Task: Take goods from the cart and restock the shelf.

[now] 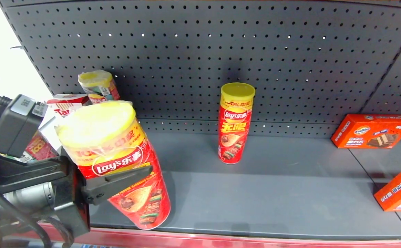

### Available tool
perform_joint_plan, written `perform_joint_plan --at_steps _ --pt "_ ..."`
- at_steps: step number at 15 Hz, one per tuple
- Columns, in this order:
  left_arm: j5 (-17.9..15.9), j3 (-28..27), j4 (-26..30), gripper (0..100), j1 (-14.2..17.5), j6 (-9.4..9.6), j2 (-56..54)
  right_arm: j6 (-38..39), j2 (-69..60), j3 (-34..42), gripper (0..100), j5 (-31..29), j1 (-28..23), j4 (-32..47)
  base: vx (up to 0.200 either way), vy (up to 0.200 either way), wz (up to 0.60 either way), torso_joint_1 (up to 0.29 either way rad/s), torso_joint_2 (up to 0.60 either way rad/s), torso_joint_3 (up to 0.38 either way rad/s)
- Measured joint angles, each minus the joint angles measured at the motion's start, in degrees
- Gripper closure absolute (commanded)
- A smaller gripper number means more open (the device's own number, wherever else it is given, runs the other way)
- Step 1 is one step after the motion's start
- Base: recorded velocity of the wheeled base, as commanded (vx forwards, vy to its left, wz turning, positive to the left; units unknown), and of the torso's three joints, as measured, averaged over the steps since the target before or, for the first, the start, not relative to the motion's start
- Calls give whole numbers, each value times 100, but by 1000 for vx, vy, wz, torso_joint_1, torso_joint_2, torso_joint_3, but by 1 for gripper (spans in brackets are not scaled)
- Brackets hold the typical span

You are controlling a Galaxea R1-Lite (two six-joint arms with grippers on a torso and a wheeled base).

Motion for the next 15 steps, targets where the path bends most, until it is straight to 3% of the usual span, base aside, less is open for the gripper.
perform_joint_plan --at_steps 7,9,12,15 --pt "9 65 -7 100 17 -27 -112 -37 5 -21 0 106 2 -39 0 0 0 0 0 0" --pt "-17 63 -2 100 22 -33 -126 -48 158 -514 0 284 7 -41 0 0 0 0 0 0" --pt "-35 78 -30 100 27 -38 -129 -169 1173 -1880 0 1058 29 17 0 0 0 0 0 0" --pt "-41 73 -35 100 27 -44 -132 -617 2213 -2577 0 1515 233 17 0 0 0 0 0 0"
